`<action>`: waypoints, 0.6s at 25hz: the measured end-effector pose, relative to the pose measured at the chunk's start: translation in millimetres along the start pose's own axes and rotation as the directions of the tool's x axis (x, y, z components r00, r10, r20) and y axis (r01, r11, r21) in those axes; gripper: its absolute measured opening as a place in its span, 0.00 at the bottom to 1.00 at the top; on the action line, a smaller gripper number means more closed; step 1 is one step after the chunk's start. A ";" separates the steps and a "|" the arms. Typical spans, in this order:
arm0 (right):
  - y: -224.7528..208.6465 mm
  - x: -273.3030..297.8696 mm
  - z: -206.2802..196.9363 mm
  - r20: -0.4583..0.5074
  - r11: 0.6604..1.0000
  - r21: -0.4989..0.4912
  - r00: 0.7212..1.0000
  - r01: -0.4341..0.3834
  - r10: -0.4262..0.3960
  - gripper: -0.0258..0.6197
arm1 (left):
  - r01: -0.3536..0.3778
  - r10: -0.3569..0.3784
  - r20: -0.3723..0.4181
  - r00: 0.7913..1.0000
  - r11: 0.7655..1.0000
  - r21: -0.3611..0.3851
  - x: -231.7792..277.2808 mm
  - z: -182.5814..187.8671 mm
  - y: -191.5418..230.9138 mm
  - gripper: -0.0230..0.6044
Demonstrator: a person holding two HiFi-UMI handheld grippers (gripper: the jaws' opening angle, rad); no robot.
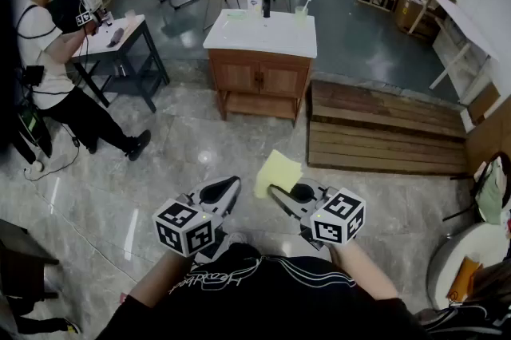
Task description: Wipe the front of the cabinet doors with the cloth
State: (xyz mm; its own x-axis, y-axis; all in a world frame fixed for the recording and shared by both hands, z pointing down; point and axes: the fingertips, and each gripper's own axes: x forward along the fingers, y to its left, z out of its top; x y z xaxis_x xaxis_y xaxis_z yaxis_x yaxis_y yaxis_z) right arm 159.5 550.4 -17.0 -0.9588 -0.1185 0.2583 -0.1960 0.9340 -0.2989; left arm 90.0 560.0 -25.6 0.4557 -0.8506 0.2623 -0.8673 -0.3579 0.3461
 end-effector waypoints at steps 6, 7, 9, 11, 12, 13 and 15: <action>-22.6 19.3 10.2 0.006 0.999 0.033 0.999 0.036 -0.036 0.10 | 0.020 -0.020 -0.016 1.000 1.000 -0.004 15.4 12.3 25.7 0.05; -26.8 23.1 10.9 0.004 0.998 0.039 0.999 0.047 -0.047 0.10 | 0.026 -0.026 -0.018 0.999 1.000 -0.006 18.2 14.1 30.5 0.05; -33.5 31.5 12.1 0.000 0.997 0.041 0.998 0.069 -0.069 0.10 | 0.039 -0.039 -0.023 0.999 0.999 -0.011 22.6 17.1 40.8 0.05; -39.9 40.4 12.7 -0.004 0.995 0.037 0.996 0.093 -0.093 0.10 | 0.052 -0.053 -0.028 0.998 0.999 -0.012 25.7 19.3 52.4 0.05; -44.5 46.0 12.8 -0.005 0.994 0.039 0.994 0.105 -0.105 0.10 | 0.058 -0.058 -0.032 0.998 0.998 -0.012 27.5 20.2 59.9 0.05; -50.4 53.0 13.1 -0.005 0.992 0.045 0.993 0.118 -0.118 0.10 | 0.062 -0.063 -0.036 0.997 0.998 -0.013 29.7 21.0 69.0 0.05; -62.9 70.1 13.2 -0.006 0.987 0.070 0.990 0.144 -0.144 0.10 | 0.067 -0.068 -0.051 0.996 0.997 -0.022 33.9 21.3 90.4 0.05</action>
State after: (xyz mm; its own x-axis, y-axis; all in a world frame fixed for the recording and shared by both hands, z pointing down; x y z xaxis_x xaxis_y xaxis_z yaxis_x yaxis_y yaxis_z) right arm 101.9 478.9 7.8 -0.9193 -0.2496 0.3044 -0.3458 0.8814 -0.3218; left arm 22.8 490.6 -4.6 0.5236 -0.8032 0.2840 -0.8299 -0.4055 0.3832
